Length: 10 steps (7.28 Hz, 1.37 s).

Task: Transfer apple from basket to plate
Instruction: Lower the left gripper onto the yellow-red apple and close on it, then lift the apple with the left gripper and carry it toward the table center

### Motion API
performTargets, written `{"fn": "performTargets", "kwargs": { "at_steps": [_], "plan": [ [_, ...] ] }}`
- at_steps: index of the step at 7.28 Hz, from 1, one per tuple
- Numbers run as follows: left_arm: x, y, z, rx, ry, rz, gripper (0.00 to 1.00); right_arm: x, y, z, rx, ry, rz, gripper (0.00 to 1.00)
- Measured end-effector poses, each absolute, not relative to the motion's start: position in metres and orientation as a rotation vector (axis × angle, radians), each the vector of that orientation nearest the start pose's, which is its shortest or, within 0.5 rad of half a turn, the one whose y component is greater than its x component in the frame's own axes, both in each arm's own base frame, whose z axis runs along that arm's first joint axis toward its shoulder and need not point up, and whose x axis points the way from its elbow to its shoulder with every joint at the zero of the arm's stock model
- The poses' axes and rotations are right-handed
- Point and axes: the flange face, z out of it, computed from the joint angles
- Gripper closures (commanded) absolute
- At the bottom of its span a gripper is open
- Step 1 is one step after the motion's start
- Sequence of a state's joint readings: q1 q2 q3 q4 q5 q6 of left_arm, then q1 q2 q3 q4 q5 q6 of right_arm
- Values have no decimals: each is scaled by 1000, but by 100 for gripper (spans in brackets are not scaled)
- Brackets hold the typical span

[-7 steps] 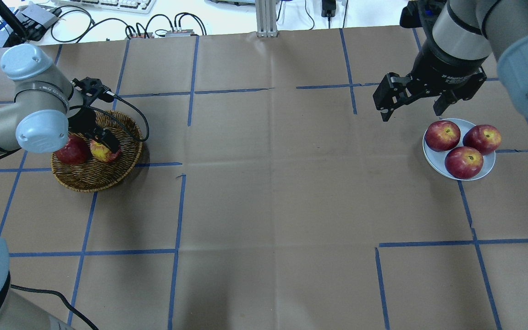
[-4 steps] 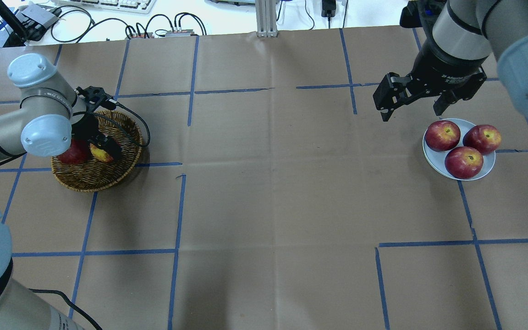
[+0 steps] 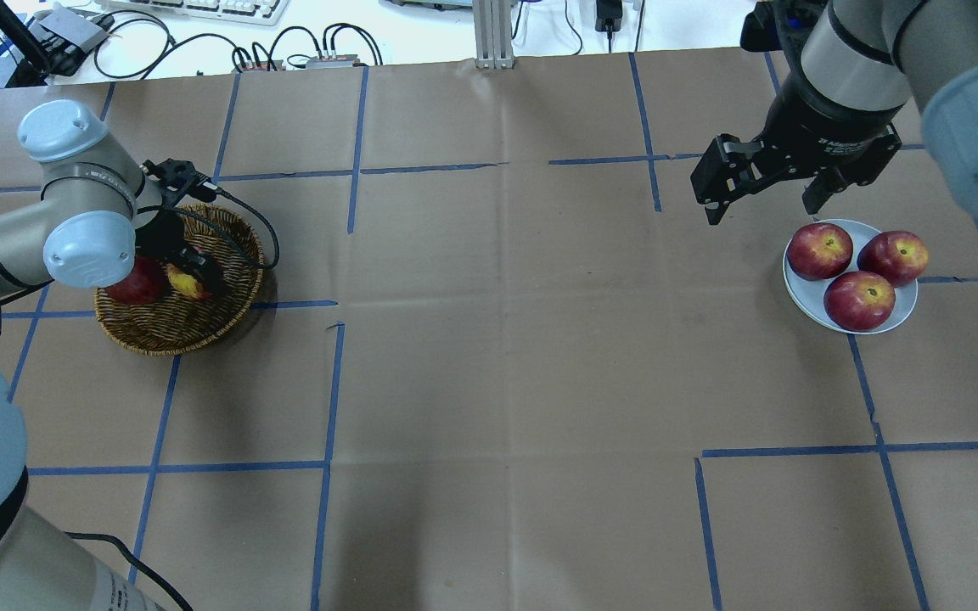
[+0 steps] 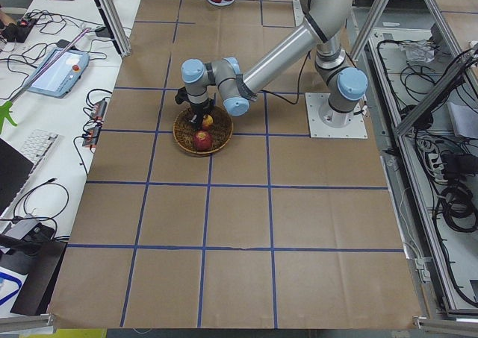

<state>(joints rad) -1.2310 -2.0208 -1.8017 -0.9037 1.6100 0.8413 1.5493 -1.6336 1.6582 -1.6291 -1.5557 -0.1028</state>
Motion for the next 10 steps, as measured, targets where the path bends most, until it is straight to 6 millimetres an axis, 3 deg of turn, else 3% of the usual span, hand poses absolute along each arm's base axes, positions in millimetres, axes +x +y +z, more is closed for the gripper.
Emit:
{"fn": "performTargets", "kwargs": {
  "at_steps": [2,3,5,6,8,10],
  "plan": [
    [55,-597,238,644,3017,-35,54,125,-471,481,-128,3125,-54,0],
    [27,-589,266,539,3028,-72,54,125,-471,481,-128,3125,-54,0],
    [-75,-563,312,310,3067,-100,54,125,-471,481,-128,3125,-56,0],
    [-137,-546,322,202,3086,-105,53,125,-471,482,-128,3125,-56,0],
    [-250,-509,312,71,3106,-77,54,125,-471,482,-128,3125,-56,0],
    [-330,-483,272,42,3105,-36,54,125,-471,481,-128,3125,-55,0]
  ]
}}
